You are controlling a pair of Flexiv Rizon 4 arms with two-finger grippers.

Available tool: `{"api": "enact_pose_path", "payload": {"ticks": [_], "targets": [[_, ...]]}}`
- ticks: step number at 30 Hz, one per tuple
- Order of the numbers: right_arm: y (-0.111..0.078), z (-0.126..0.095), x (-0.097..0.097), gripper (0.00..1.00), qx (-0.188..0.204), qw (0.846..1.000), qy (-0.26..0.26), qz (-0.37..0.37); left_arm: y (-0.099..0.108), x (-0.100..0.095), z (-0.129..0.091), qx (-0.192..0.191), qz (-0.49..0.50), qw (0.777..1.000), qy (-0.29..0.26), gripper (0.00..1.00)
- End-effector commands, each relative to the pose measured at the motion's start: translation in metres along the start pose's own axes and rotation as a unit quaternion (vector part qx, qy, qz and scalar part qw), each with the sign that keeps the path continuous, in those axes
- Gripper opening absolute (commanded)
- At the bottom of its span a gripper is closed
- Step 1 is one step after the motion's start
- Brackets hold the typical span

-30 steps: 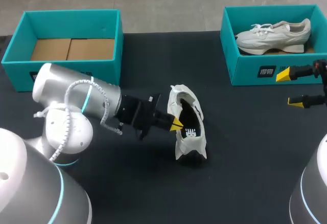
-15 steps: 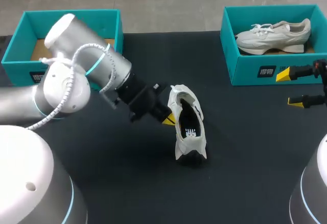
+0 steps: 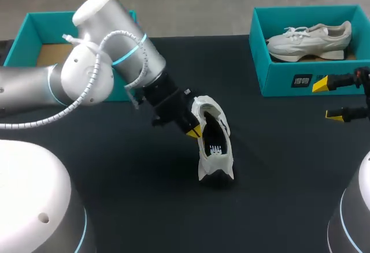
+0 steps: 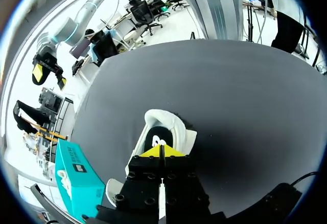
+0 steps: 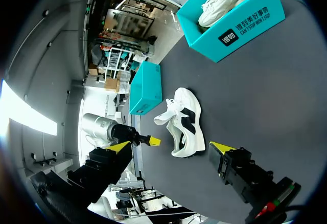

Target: Take the shoe out of the shoebox, open the shoe tongue, remove and reinsert the insole, then place the shoe into the shoebox

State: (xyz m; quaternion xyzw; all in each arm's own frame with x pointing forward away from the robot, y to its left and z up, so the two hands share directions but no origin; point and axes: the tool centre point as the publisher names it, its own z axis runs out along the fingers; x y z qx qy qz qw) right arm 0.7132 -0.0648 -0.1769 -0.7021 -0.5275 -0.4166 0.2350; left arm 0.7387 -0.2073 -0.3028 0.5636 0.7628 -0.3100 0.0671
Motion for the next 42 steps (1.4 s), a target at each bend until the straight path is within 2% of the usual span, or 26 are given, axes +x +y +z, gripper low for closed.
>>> {"api": "enact_pose_path", "payload": {"ticks": [1,12,18,24,31,42], "targets": [[-0.001,0.0,0.0,1.0,-0.001,1.0,-0.001,0.0,0.003,-0.019,0.013,-0.022,0.024,0.99,0.135,0.0],[-0.001,0.0,0.0,1.0,-0.001,1.0,-0.001,0.0,0.011,-0.025,0.046,-0.059,0.076,0.973,0.212,0.0],[-0.001,0.0,0.0,1.0,-0.001,1.0,-0.001,0.0,0.017,-0.022,0.061,-0.064,0.088,0.966,0.234,0.0],[-0.001,0.0,0.0,1.0,-0.001,1.0,-0.001,0.0,0.025,-0.02,0.07,-0.059,0.089,0.967,0.229,0.0],[-0.001,0.0,0.0,1.0,-0.001,1.0,-0.001,0.0,0.025,-0.015,0.081,-0.058,0.088,0.968,0.225,0.0],[-0.001,0.0,0.0,1.0,-0.001,1.0,-0.001,0.0,0.027,-0.003,0.104,-0.061,0.079,0.964,0.247,0.0]]}}
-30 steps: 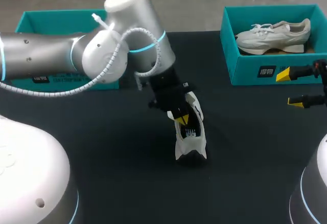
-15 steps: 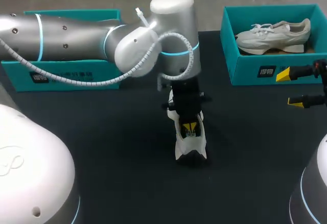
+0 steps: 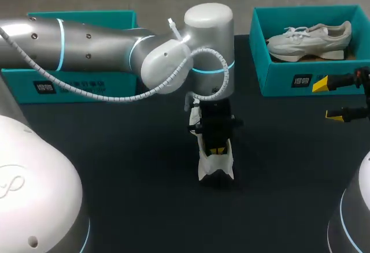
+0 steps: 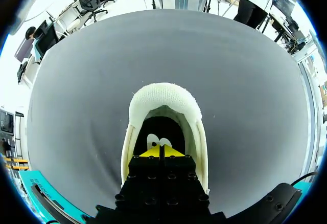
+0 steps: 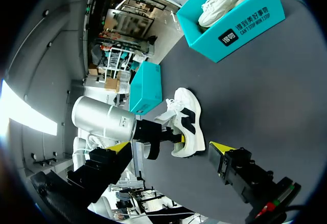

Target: Take the shoe out of the shoebox, open the shoe tongue, remove and reinsert the insole, then place the shoe into the shoebox

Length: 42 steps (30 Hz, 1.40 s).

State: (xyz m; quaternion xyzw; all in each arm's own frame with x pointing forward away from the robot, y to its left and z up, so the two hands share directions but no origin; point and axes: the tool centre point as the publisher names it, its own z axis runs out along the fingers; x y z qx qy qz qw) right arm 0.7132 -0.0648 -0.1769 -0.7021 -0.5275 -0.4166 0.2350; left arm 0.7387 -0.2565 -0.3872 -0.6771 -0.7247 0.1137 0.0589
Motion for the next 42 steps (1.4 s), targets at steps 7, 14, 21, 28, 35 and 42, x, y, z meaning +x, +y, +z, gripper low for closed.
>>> {"api": "enact_pose_path", "payload": {"ticks": [7,14,21,28,35,42], "targets": [[-0.001,0.0,0.0,1.0,-0.001,1.0,-0.001,0.0,0.001,0.0,-0.013,-0.034,-0.011,0.999,0.005,0.0],[-0.001,0.0,0.0,1.0,-0.001,1.0,-0.001,0.0,0.015,-0.001,-0.006,-0.058,-0.011,0.998,-0.015,0.0],[-0.001,0.0,0.0,1.0,-0.001,1.0,-0.001,0.0,0.029,-0.003,0.012,-0.112,-0.019,0.993,-0.012,0.0],[-0.001,0.0,0.0,1.0,-0.001,1.0,-0.001,0.0,0.025,-0.004,0.019,-0.122,-0.019,0.992,0.008,0.0],[-0.001,0.0,0.0,1.0,-0.001,1.0,-0.001,0.0,0.016,0.004,-0.006,-0.134,-0.026,0.991,-0.015,0.0],[-0.001,0.0,0.0,1.0,-0.001,1.0,-0.001,0.0,0.006,0.0,-0.013,-0.118,-0.01,0.993,-0.029,0.0]]}}
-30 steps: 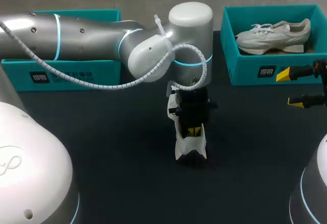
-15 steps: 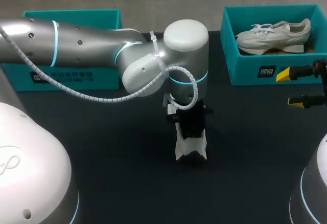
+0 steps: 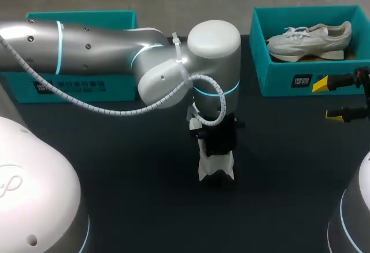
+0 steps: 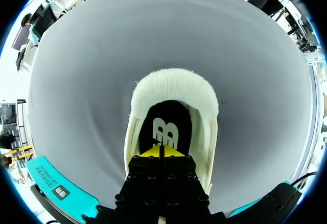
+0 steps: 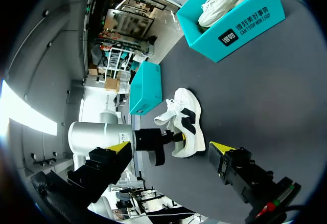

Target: Take the shoe out of the shoebox, open the shoe tongue, remove and reinsert the insole, then place the shoe into the shoebox

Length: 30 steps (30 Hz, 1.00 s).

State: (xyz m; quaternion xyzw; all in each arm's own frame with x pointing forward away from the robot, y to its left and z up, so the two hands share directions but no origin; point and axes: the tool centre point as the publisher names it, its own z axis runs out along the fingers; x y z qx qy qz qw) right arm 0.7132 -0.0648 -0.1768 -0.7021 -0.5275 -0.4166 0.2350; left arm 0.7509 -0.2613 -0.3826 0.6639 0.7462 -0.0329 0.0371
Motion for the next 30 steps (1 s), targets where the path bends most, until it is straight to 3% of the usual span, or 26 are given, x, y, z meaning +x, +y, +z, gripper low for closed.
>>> {"api": "enact_pose_path", "payload": {"ticks": [1,19,30], "targets": [[-0.001,0.0,0.0,1.0,-0.001,1.0,-0.001,0.0,-0.005,0.005,-0.006,0.011,0.01,1.0,-0.014,0.0],[-0.001,0.0,0.0,1.0,-0.001,1.0,-0.001,0.0,-0.017,0.0,0.018,0.002,0.027,0.999,0.017,0.0],[-0.001,0.0,0.0,1.0,-0.001,1.0,-0.001,0.0,0.006,0.007,-0.02,-0.088,0.025,0.995,0.029,0.0]]}}
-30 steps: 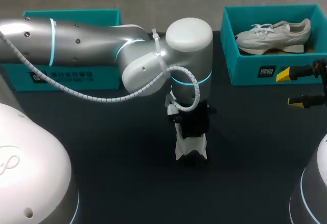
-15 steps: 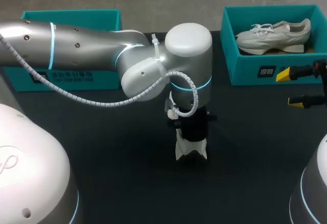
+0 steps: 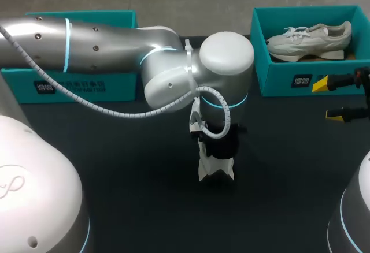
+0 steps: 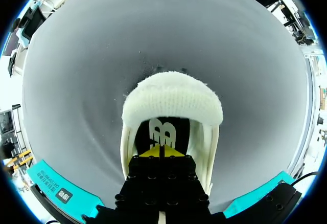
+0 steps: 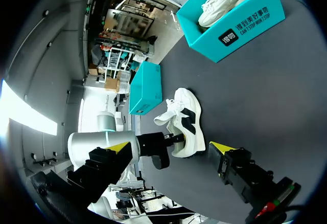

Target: Take the shoe out of the shoebox, open the shoe tongue, remove and reinsert the insole, then place the shoe into the shoebox

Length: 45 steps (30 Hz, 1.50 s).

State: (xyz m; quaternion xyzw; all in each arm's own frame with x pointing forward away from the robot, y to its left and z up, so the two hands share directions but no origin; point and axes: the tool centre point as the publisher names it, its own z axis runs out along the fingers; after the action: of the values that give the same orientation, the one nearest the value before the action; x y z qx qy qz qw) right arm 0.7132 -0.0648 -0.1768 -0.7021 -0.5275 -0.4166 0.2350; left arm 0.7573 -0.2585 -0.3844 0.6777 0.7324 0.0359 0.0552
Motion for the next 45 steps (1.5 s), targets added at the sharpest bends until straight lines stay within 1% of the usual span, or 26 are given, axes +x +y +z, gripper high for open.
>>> {"api": "enact_pose_path", "payload": {"ticks": [1,7,12,13,14,15,16,17,18,19,21,27,31,37,41,45], "targets": [[-0.001,0.0,0.0,1.0,-0.001,1.0,-0.001,0.0,0.006,0.007,-0.022,-0.033,-0.001,0.999,-0.004,0.0],[-0.001,0.0,0.0,1.0,-0.001,1.0,-0.001,0.0,0.026,0.009,-0.027,-0.066,0.003,0.998,-0.006,0.0],[-0.001,0.0,0.0,1.0,-0.001,1.0,-0.001,0.0,0.039,0.011,-0.03,-0.098,-0.004,0.995,0.002,0.0],[-0.001,0.0,0.0,1.0,-0.001,1.0,-0.001,0.0,0.042,0.011,-0.029,-0.101,-0.007,0.995,0.005,0.09],[-0.001,0.0,0.0,1.0,-0.001,1.0,-0.001,0.0,0.044,0.011,-0.028,-0.102,-0.007,0.995,0.008,0.27],[-0.001,0.0,0.0,1.0,-0.001,1.0,-0.001,0.0,0.044,0.01,-0.027,-0.101,-0.007,0.995,0.009,0.35],[-0.001,0.0,0.0,1.0,-0.001,1.0,-0.001,0.0,0.045,0.01,-0.026,-0.1,-0.006,0.995,0.01,0.38],[-0.001,0.0,0.0,1.0,-0.001,1.0,-0.001,0.0,0.044,0.009,-0.026,-0.103,-0.006,0.995,0.014,0.45],[-0.001,0.0,0.0,1.0,-0.001,1.0,-0.001,0.0,0.043,0.009,-0.026,-0.103,-0.004,0.995,0.017,0.68],[-0.001,0.0,0.0,1.0,-0.001,1.0,-0.001,0.0,0.042,0.008,-0.026,-0.104,-0.003,0.994,0.021,0.83],[-0.001,0.0,0.0,1.0,-0.001,1.0,-0.001,0.0,0.04,0.008,-0.026,-0.105,-0.003,0.994,0.025,1.0],[-0.001,0.0,0.0,1.0,-0.001,1.0,-0.001,0.0,0.035,0.013,-0.03,-0.107,-0.012,0.994,0.035,1.0],[-0.001,0.0,0.0,1.0,-0.001,1.0,-0.001,0.0,0.036,0.019,-0.031,-0.108,-0.023,0.993,0.039,1.0],[-0.001,0.0,0.0,1.0,-0.001,1.0,-0.001,0.0,0.048,0.025,-0.033,-0.108,-0.034,0.992,0.045,1.0],[-0.001,0.0,0.0,1.0,-0.001,1.0,-0.001,0.0,0.061,0.026,-0.035,-0.106,-0.041,0.993,0.041,1.0],[-0.001,0.0,0.0,1.0,-0.001,1.0,-0.001,0.0,0.068,0.026,-0.034,-0.105,-0.042,0.993,0.042,1.0]]}}
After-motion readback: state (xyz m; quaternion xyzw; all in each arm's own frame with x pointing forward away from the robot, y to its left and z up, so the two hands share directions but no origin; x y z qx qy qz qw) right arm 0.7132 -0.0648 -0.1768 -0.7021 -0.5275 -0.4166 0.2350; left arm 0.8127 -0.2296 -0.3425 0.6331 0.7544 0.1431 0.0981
